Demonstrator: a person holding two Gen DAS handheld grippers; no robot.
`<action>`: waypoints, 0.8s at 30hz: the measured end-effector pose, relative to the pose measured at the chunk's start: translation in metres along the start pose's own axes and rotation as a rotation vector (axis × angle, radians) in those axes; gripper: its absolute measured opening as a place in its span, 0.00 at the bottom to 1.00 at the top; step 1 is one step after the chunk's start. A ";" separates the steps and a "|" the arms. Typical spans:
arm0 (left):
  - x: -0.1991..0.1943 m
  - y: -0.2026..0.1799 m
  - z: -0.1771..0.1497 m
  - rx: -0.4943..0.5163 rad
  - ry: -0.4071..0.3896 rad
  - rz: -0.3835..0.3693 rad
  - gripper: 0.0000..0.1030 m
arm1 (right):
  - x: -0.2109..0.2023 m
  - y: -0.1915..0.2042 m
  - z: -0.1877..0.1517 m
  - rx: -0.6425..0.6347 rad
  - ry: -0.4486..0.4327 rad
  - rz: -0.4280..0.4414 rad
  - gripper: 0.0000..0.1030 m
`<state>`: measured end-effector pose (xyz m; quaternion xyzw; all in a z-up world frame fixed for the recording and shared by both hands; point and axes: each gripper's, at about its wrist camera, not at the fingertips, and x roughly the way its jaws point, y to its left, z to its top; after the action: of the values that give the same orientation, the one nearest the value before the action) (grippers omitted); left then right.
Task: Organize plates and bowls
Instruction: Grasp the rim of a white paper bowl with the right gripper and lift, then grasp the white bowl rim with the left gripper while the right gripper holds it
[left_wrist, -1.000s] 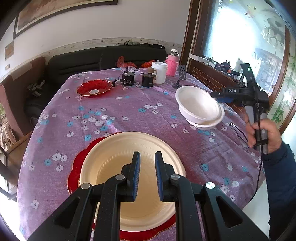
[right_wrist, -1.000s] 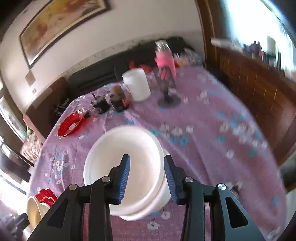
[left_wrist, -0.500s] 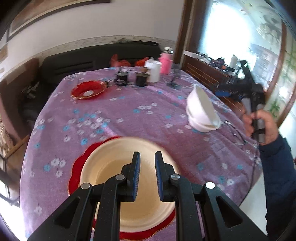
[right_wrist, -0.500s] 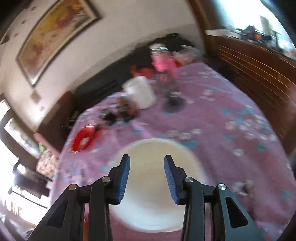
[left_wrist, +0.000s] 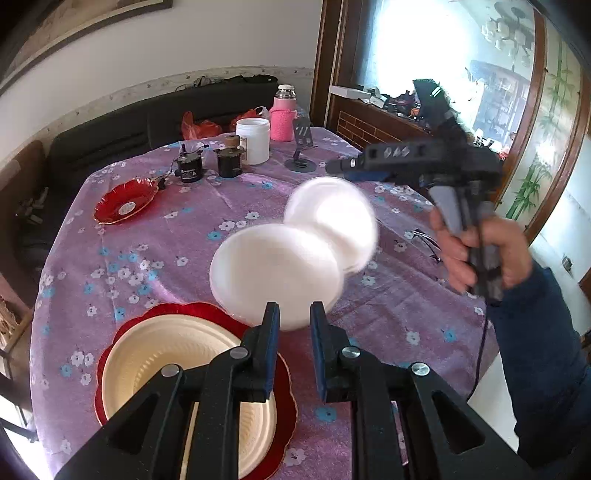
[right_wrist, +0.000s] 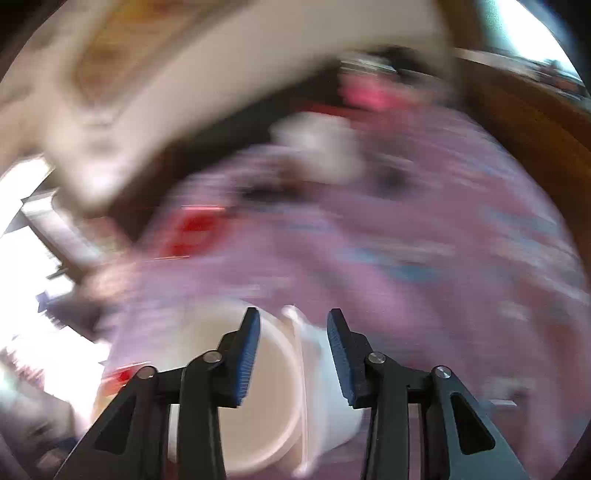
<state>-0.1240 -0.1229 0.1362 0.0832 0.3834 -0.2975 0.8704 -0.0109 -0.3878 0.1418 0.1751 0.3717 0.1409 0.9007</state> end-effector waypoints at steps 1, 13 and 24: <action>0.001 0.000 0.001 -0.004 0.000 0.001 0.16 | -0.006 0.003 0.000 0.013 -0.015 0.007 0.41; 0.026 0.018 0.038 -0.018 0.097 -0.004 0.17 | -0.019 -0.030 -0.031 0.060 -0.015 -0.204 0.48; 0.120 0.014 0.123 -0.064 0.267 -0.051 0.17 | -0.013 -0.093 -0.033 0.329 0.007 -0.177 0.47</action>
<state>0.0238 -0.2114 0.1341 0.0845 0.5072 -0.2936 0.8059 -0.0321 -0.4688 0.0885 0.2862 0.4067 -0.0010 0.8675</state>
